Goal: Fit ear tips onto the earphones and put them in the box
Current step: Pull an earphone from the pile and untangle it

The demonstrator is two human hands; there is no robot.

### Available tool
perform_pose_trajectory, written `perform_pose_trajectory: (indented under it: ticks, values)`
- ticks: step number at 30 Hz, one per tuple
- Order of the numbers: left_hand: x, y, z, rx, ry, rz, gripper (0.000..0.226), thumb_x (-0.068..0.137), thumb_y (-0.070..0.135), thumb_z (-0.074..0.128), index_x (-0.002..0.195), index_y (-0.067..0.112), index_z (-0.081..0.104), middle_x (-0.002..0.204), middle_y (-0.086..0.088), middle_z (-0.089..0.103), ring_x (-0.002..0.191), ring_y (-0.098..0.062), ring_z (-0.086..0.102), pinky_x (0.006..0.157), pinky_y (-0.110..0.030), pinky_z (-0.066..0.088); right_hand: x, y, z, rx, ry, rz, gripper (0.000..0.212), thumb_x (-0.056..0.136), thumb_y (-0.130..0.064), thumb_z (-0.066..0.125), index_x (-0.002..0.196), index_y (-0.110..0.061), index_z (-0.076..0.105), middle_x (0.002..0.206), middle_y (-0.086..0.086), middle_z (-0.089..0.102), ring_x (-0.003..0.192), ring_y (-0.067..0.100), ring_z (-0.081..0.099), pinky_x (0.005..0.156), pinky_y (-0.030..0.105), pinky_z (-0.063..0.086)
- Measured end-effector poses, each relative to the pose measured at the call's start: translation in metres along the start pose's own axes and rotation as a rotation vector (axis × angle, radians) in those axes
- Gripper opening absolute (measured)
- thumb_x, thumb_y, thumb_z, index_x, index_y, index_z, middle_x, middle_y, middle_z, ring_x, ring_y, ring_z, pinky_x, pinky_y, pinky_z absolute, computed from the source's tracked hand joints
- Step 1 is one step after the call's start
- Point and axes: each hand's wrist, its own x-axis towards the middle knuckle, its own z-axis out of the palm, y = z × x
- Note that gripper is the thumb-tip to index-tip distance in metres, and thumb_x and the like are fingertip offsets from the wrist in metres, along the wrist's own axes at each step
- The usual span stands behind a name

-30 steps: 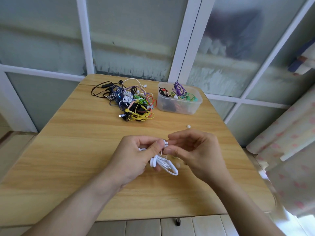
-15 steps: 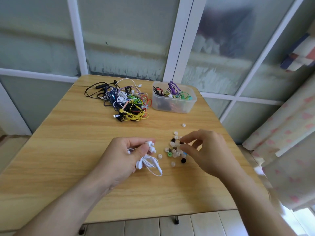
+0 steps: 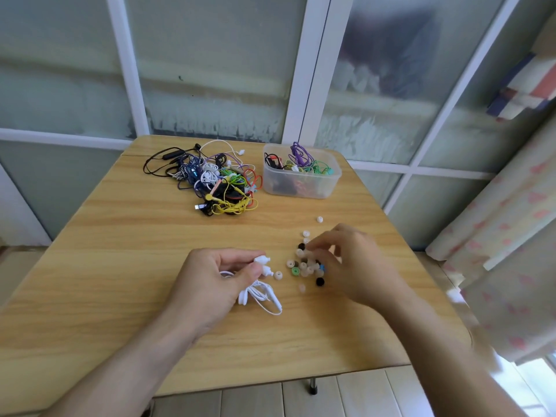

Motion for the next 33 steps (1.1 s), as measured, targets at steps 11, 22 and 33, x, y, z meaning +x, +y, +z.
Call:
perform_pose_trajectory:
  ticks: [11, 22, 33]
  values:
    - [0.001, 0.001, 0.005, 0.005, -0.017, -0.033, 0.016, 0.090, 0.011, 0.065, 0.100, 0.020, 0.074, 0.080, 0.002, 0.076, 0.045, 0.003, 0.054, 0.047, -0.008, 0.039, 0.000, 0.008, -0.001, -0.084, -0.092, 0.019, 0.010, 0.084, -0.041, 0.071, 0.093, -0.035, 0.073, 0.085, -0.014, 0.057, 0.077, -0.005, 0.046, 0.068, 0.002, 0.034]
    - [0.002, 0.001, 0.008, 0.019, -0.021, -0.029, 0.016, 0.090, 0.015, 0.066, 0.102, 0.022, 0.074, 0.082, 0.005, 0.076, 0.050, 0.004, 0.056, 0.049, -0.008, 0.039, 0.001, 0.003, -0.001, -0.101, -0.111, -0.011, 0.010, 0.082, -0.025, 0.069, 0.088, -0.032, 0.070, 0.088, -0.010, 0.055, 0.076, 0.000, 0.047, 0.062, 0.009, 0.035]
    - [-0.001, 0.004, 0.007, -0.019, -0.023, -0.029, 0.017, 0.089, 0.018, 0.067, 0.103, 0.023, 0.074, 0.082, 0.005, 0.076, 0.052, 0.003, 0.057, 0.051, -0.010, 0.040, -0.004, -0.003, -0.002, -0.060, -0.078, 0.002, 0.007, 0.089, -0.023, 0.064, 0.084, -0.028, 0.067, 0.089, -0.009, 0.057, 0.079, -0.001, 0.048, 0.070, 0.005, 0.036]
